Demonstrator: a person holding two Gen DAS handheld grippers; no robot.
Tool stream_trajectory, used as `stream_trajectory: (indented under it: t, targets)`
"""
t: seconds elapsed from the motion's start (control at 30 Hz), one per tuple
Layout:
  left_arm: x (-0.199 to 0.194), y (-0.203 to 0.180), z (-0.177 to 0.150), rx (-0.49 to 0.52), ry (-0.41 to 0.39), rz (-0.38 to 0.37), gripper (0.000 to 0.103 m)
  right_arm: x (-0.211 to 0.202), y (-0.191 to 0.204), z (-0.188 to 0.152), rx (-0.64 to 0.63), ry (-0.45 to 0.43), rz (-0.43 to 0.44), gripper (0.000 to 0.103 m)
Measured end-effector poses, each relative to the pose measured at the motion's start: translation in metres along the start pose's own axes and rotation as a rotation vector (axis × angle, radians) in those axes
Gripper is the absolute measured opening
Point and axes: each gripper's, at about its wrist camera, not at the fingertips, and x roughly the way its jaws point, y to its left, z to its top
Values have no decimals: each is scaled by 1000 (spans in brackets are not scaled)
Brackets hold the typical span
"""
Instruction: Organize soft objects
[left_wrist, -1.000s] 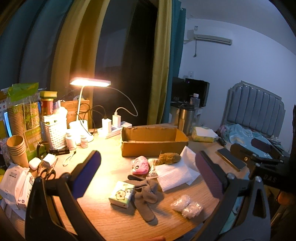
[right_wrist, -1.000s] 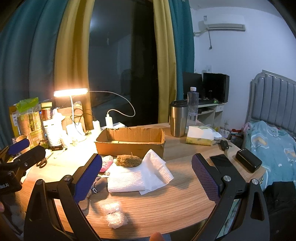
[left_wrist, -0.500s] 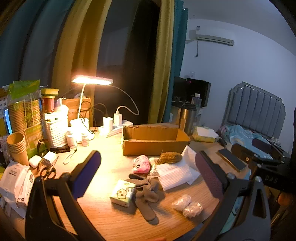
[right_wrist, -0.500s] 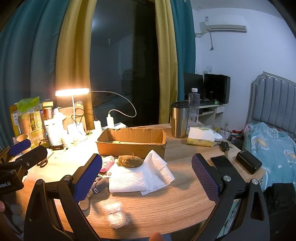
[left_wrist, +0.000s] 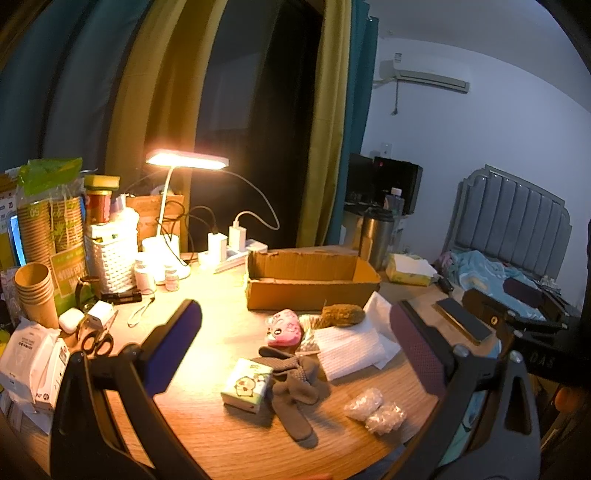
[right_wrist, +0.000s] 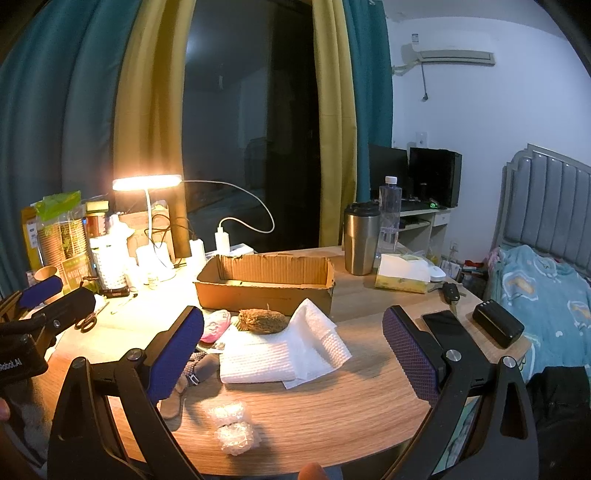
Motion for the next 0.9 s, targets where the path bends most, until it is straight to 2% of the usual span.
stream_trajectory:
  t: [0.9]
  targets:
    - [1,7,2,-8,6,4,103,1,1,0,-1,5,-2,100]
